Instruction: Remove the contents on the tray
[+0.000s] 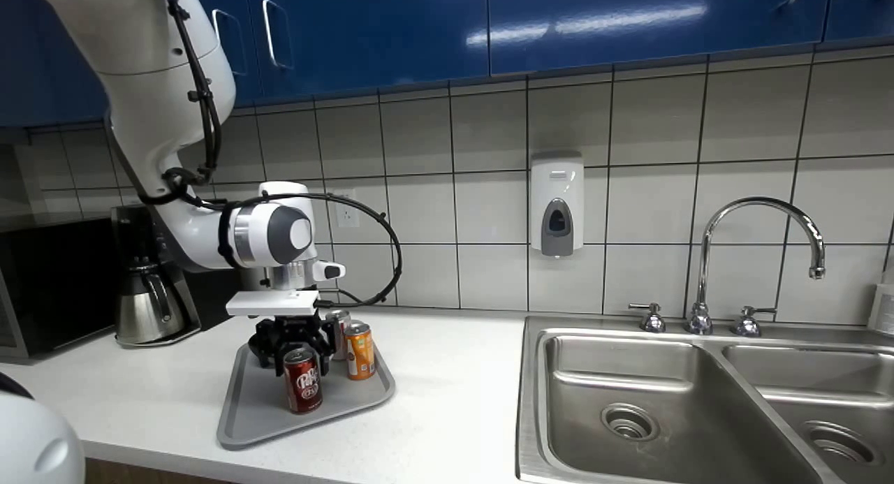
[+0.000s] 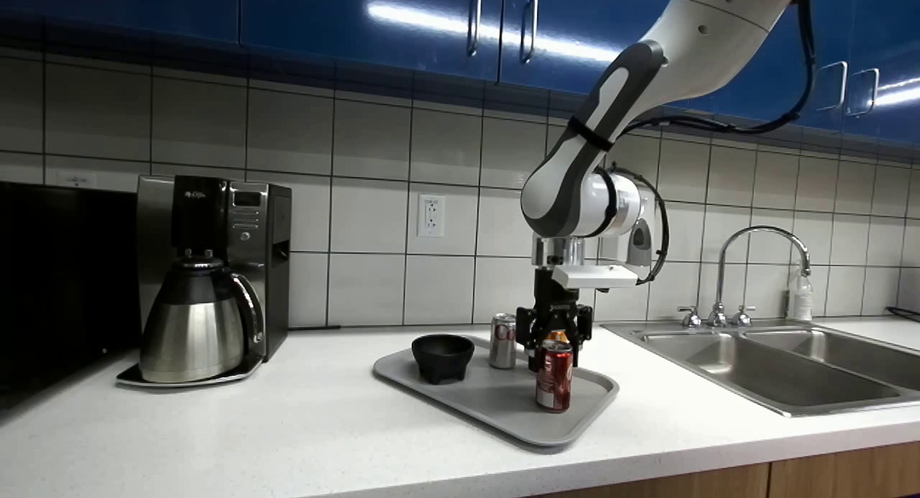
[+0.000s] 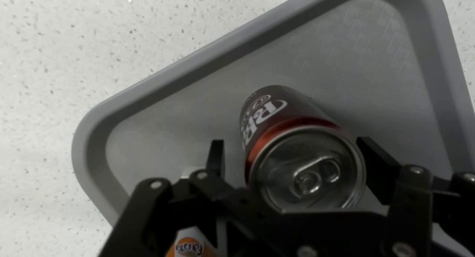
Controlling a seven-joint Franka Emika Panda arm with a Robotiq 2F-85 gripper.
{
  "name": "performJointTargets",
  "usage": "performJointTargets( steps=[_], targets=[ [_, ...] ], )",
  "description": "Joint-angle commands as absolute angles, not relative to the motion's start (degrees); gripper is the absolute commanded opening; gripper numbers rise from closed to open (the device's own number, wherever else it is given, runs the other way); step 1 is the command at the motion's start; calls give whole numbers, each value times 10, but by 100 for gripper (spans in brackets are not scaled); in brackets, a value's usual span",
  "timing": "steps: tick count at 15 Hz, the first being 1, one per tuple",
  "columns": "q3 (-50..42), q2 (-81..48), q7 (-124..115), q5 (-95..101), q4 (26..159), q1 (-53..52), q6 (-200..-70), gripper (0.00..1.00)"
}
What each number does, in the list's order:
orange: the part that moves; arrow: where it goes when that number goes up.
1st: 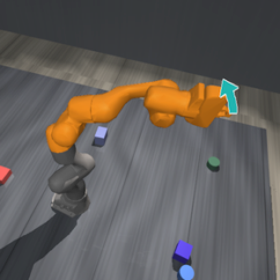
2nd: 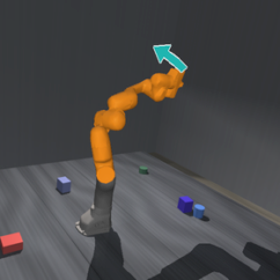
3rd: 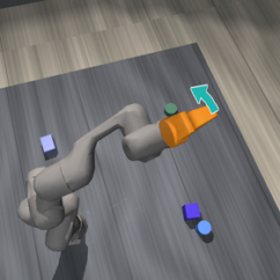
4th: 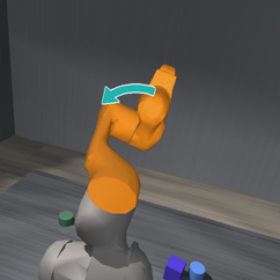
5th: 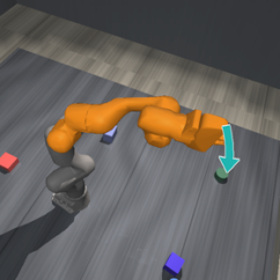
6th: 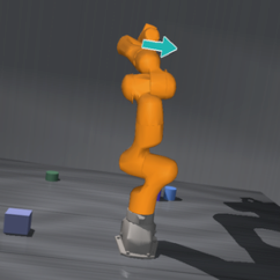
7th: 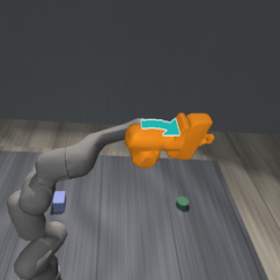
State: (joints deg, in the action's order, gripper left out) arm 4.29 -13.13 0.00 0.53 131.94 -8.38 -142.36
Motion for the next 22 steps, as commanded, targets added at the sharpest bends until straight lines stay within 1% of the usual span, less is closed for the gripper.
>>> performJointTargets(
  steps=[1, 2, 3, 4, 15, 22],
  targets=[
    [47, -135, -18, 20, 1313, -84, -1428, 58],
    [47, -135, -18, 20, 1314, -84, -1428, 49],
    [47, -133, -18, 20, 1315, -84, -1429, 42],
    [47, -130, -19, 21, 1317, -85, -1430, 38],
    [62, -63, -22, 28, 1354, -105, -1480, 38],
    [93, -56, -20, 31, 1356, -128, -1478, 38]
  ],
)
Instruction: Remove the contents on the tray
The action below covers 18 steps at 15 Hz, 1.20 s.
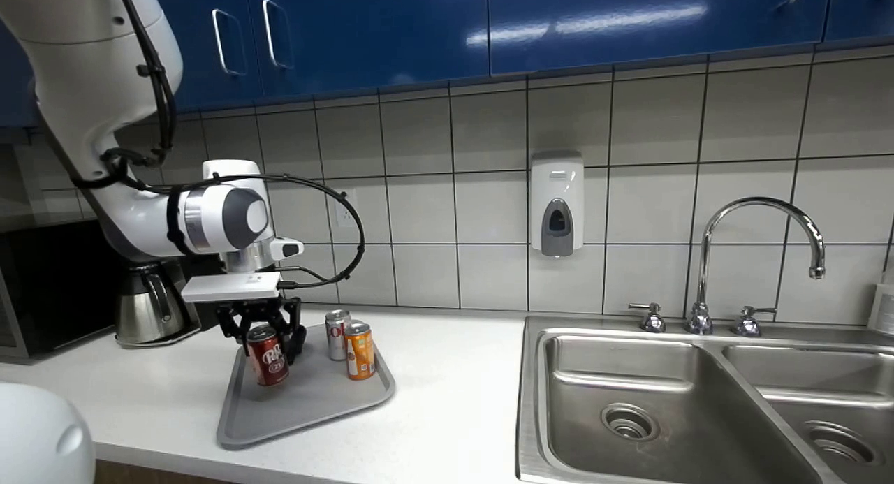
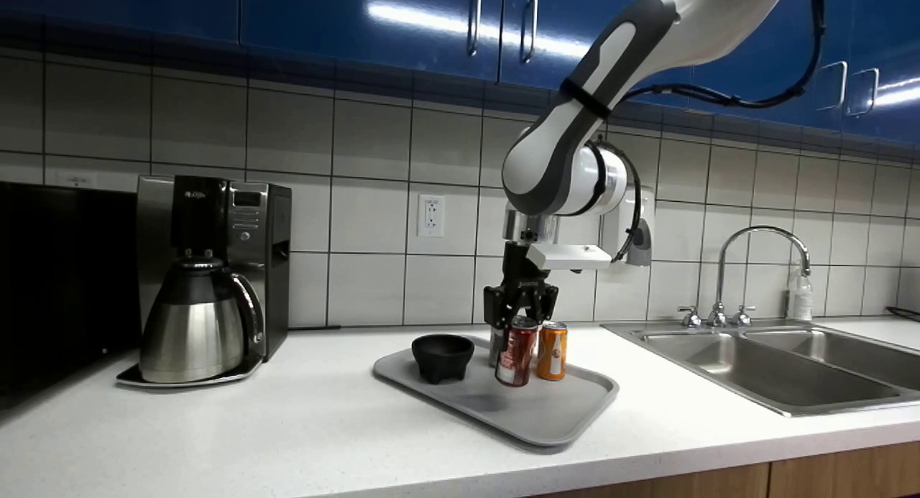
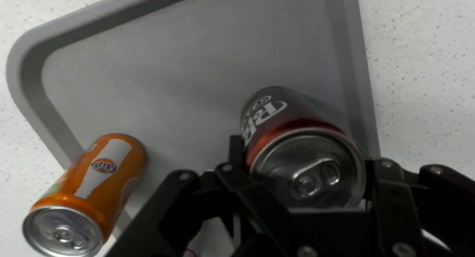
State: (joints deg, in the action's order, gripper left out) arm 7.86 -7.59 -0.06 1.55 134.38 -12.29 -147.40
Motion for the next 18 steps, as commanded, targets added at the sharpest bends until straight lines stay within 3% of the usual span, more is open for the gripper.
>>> performJointTargets(
  steps=[1, 18],
  targets=[
    [97, -59, -20, 32, 1353, -132, -1477, 38],
    [147, -128, 5, 37, 1295, -177, -1467, 38]
  ],
)
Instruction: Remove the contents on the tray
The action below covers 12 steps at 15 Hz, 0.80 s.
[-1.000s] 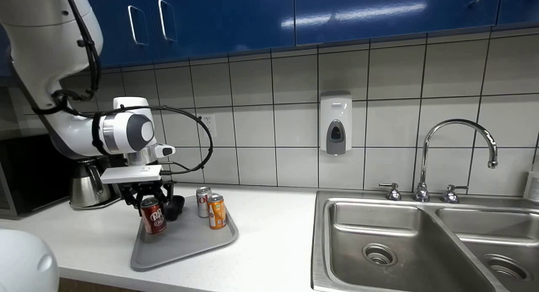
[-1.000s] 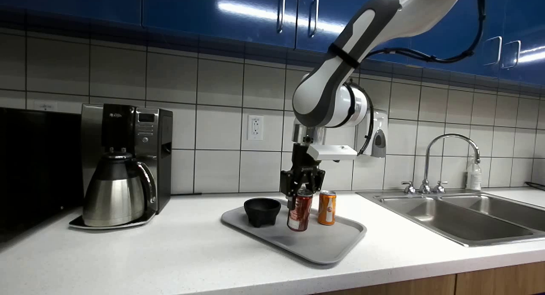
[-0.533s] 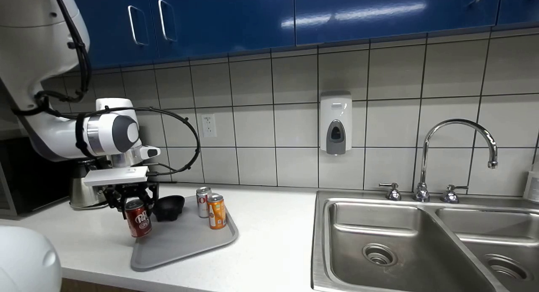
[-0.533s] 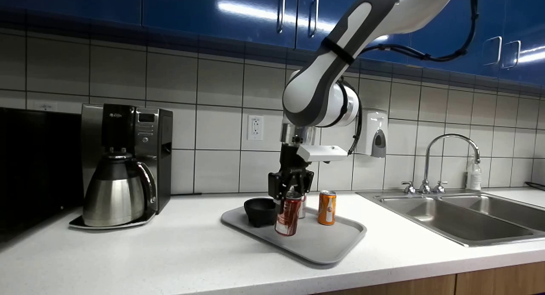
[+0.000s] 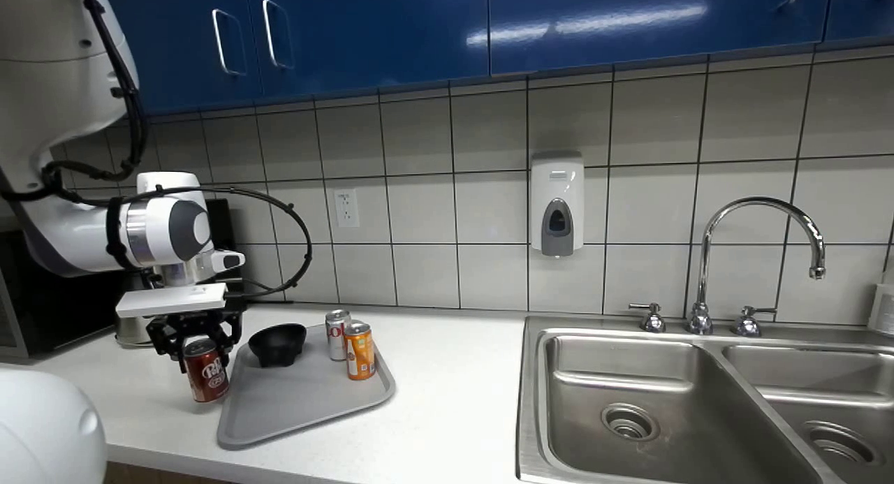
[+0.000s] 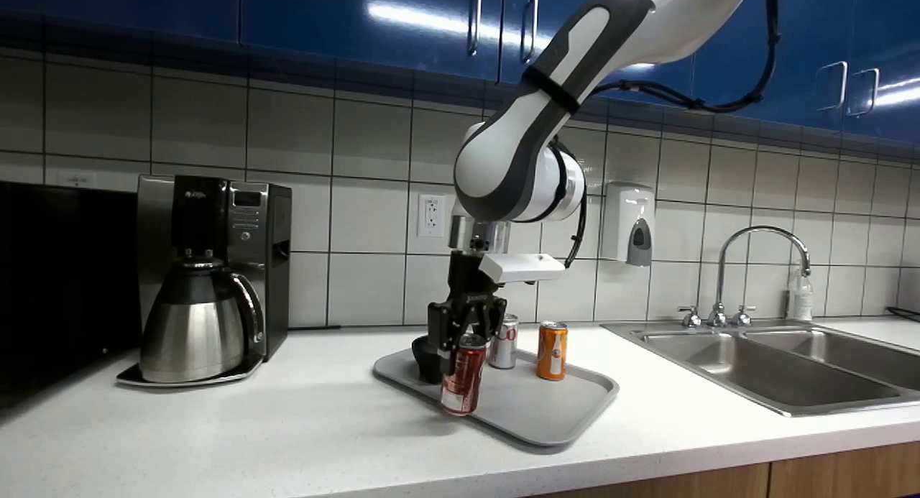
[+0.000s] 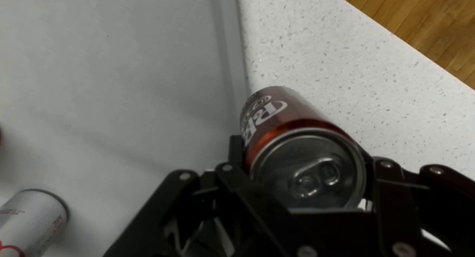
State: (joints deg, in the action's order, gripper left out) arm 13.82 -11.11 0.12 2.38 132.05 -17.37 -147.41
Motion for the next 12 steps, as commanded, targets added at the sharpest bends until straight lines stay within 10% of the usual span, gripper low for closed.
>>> performJointTargets(
  steps=[1, 12],
  targets=[
    [149, -134, 6, 38, 1290, -180, -1467, 38],
    [157, -182, 16, 46, 1249, -201, -1456, 38]
  ],
)
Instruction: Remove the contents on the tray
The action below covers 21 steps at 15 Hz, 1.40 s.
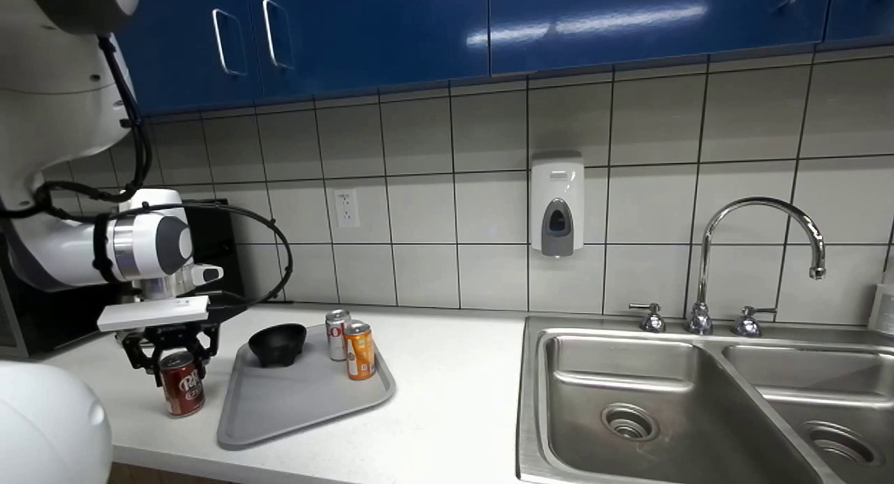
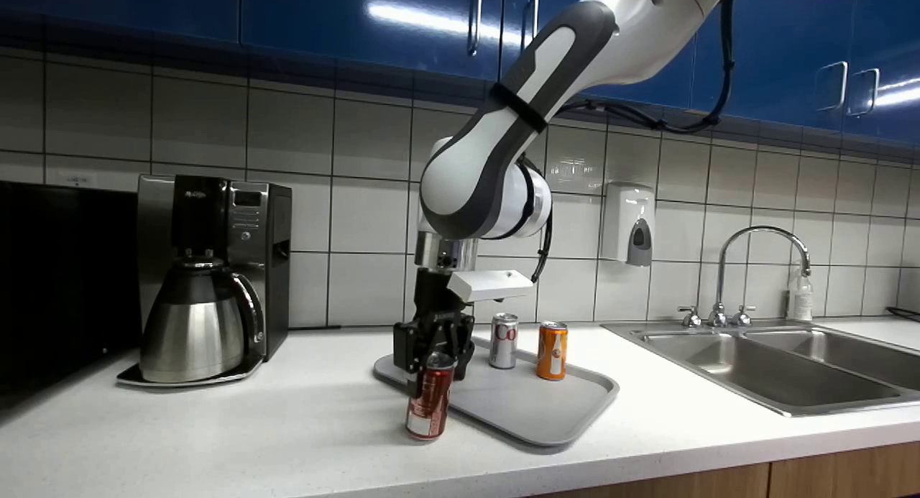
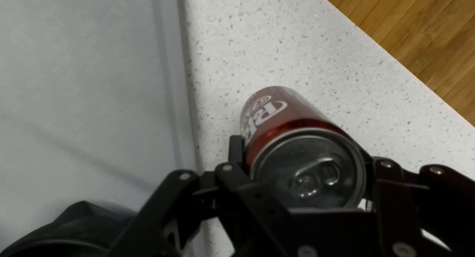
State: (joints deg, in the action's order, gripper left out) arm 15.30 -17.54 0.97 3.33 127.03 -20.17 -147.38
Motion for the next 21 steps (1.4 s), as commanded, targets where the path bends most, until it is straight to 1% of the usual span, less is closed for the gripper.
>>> performJointTargets(
  steps=[1, 2, 3, 4, 5, 13, 21],
  targets=[
    [158, -184, 15, 45, 1248, -201, -1458, 42],
    [157, -185, 15, 47, 1246, -203, -1457, 88],
    [157, -186, 14, 48, 1246, -203, -1458, 89],
    [157, -186, 14, 49, 1246, -203, -1458, 95],
    [157, -185, 14, 50, 1246, -203, -1459, 99],
    [164, -155, 4, 47, 1260, -211, -1477, 100],
    [158, -91, 14, 29, 1296, -181, -1513, 100]
  ],
)
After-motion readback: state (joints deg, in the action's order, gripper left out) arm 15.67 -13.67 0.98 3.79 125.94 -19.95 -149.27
